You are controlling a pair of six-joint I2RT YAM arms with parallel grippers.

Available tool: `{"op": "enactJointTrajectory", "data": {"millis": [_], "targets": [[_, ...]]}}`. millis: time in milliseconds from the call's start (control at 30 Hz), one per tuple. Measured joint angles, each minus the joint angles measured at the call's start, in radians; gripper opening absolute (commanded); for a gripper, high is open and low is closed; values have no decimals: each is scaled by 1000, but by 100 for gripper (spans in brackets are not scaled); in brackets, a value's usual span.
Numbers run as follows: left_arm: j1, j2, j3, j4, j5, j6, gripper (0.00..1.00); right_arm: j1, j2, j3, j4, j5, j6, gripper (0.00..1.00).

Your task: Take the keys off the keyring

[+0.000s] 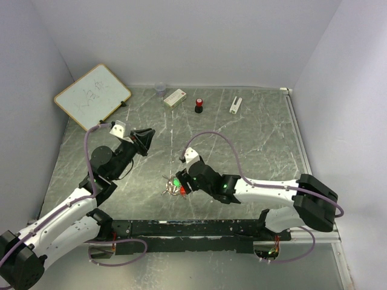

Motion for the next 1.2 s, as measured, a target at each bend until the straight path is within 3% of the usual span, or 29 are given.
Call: {"op": "enactJointTrajectory", "data": {"millis": [200,1200], "targets": [[0,-3,-6,0,-4,-8,27,8,95,8,25,-26,7,52],[1,-9,-20,8,-7,-15,25,13,251,58,101,-12,9,42]]}}
